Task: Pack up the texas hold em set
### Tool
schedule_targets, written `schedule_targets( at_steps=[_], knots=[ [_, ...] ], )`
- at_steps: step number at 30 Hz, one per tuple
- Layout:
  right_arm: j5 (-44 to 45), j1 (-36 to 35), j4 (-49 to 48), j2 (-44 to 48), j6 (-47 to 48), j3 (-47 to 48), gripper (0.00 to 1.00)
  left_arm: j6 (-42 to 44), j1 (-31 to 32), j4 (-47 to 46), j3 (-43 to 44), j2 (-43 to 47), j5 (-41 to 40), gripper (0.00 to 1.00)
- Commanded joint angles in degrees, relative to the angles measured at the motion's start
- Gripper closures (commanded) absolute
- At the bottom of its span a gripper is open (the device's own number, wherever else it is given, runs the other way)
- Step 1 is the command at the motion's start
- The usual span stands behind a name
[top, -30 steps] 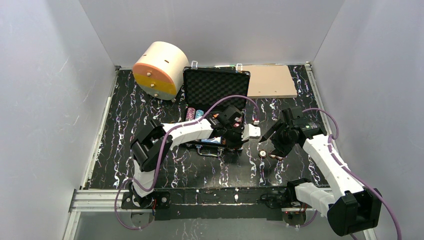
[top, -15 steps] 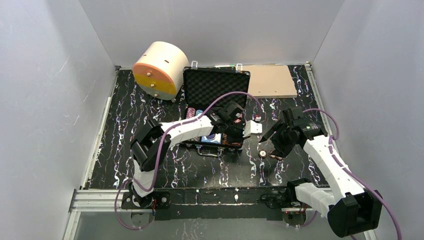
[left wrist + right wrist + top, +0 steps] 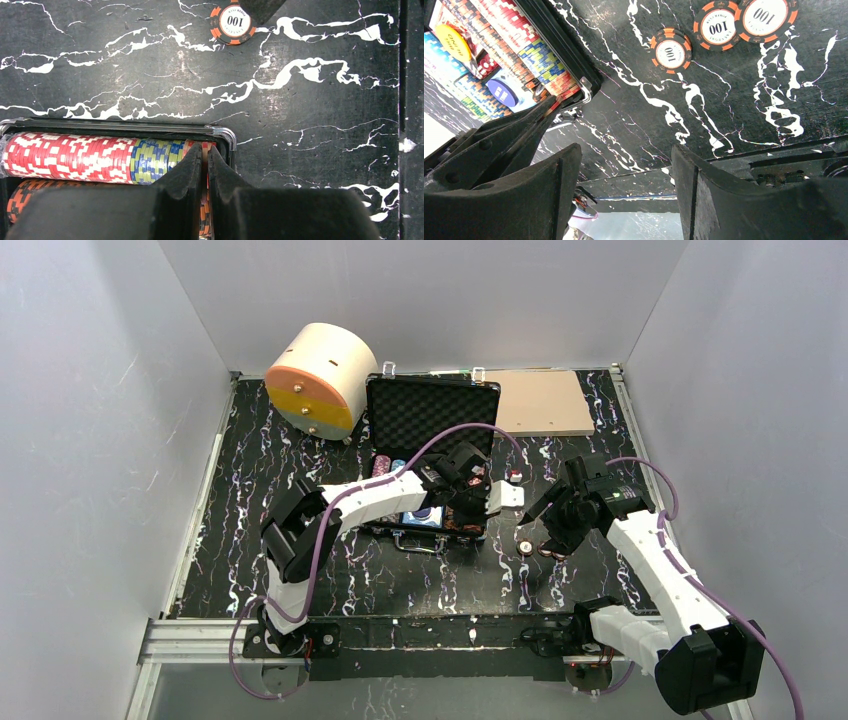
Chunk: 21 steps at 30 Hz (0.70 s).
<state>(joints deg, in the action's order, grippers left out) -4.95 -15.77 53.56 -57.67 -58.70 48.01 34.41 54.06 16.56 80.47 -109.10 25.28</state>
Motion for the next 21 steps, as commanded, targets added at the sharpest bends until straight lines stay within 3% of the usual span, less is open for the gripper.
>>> schedule_targets(
  at_steps=[1, 6, 21],
  knots=[
    [-0.5, 0.19, -0.15, 0.61, -0.63, 0.59, 0.26, -0.59, -0.1, 2.25, 2.1, 2.56, 2.34, 1.0],
    [-0.41, 0.2, -0.3, 0.68, -0.54, 0.44, 0.26, -1.63, -0.1, 4.19, 2.2, 2.66, 5.61, 1.0],
    [-0.47, 0.13, -0.6, 0.28, -0.39, -0.01, 0.25, -0.31, -0.18, 5.38, 3.55, -1.93, 2.38, 1.0]
  ],
)
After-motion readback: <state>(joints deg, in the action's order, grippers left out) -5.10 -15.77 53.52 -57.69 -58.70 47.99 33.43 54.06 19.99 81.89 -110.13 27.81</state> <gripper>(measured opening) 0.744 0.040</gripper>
